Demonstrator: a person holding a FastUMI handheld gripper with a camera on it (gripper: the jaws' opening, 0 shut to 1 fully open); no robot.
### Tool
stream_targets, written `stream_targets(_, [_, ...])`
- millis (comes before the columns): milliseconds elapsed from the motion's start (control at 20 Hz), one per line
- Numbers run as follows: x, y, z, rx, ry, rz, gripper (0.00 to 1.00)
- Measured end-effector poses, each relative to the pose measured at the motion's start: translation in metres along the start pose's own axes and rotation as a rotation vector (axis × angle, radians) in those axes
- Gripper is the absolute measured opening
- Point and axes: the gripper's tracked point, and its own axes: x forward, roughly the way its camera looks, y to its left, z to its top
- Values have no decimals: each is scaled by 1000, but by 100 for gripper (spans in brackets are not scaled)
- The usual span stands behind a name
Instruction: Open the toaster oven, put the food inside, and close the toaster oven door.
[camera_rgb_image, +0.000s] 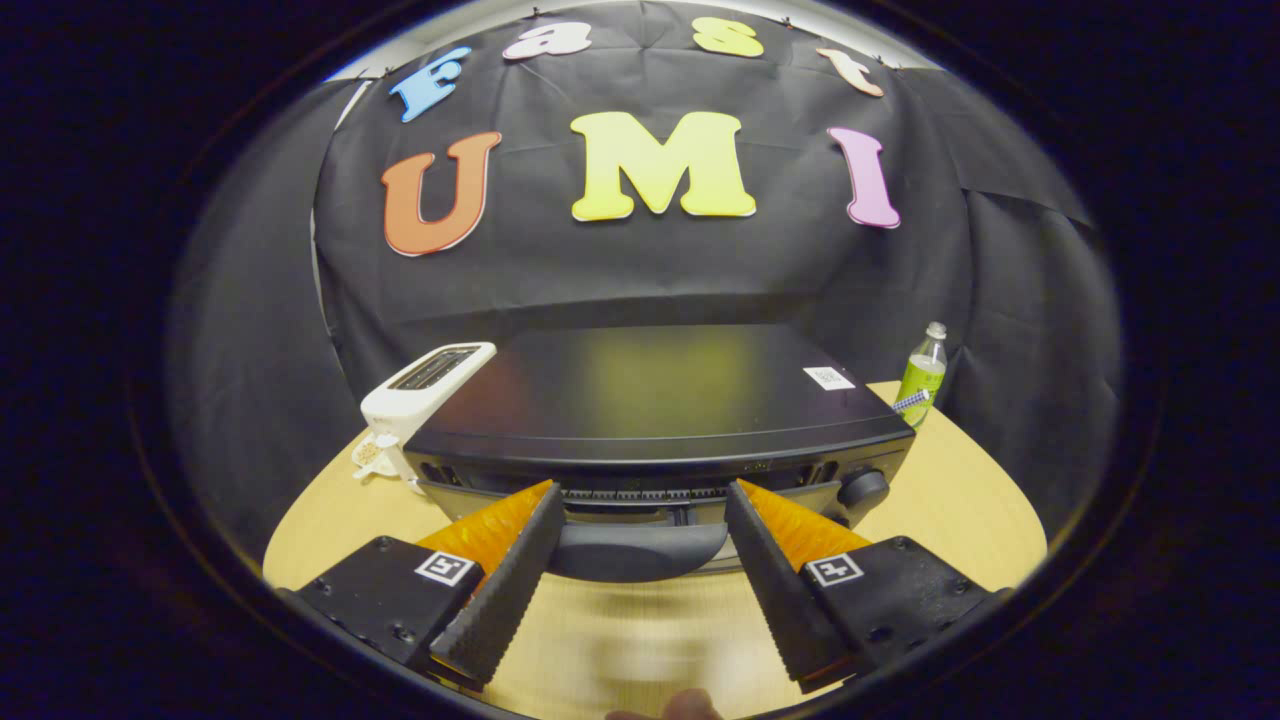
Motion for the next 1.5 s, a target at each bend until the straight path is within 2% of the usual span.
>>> stream_targets(400, [-42,-2,-57,-40,86,-4,100])
stream_targets(1000, [-56,-6,-138,-70,269,24,100])
stream_targets(1350, [-86,-13,-118,-87,278,65,100])
stream_targets(1500, [-110,-12,-107,-73,311,133,100])
